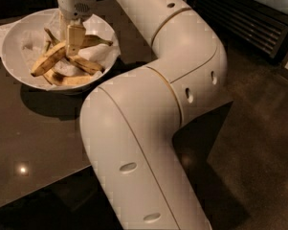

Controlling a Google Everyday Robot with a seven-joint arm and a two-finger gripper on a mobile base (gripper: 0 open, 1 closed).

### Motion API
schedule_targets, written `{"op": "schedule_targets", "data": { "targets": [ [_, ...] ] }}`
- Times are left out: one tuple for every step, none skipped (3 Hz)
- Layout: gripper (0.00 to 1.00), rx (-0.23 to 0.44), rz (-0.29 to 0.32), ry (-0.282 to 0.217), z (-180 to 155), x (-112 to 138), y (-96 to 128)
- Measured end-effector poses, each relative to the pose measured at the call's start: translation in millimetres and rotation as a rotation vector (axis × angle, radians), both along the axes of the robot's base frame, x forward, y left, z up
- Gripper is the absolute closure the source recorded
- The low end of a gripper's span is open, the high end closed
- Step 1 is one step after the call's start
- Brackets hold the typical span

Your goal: Pick banana from white bowl

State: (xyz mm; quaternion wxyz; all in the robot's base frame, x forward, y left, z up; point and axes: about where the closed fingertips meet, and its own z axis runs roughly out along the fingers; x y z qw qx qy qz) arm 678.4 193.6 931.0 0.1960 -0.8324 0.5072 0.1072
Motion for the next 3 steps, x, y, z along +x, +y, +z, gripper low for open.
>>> {"op": "schedule_targets", "data": {
  "targets": [
    [1.0,-0.012,-0.05,-0.013,13.1,-2.9,-10.0],
    [1.0,-0.037,-0.135,-0.02,34.9,-14.4,-31.0],
    [1.0,-0.076,-0.218,-0.03,54.1,-30.4,-52.6]
  ]
}}
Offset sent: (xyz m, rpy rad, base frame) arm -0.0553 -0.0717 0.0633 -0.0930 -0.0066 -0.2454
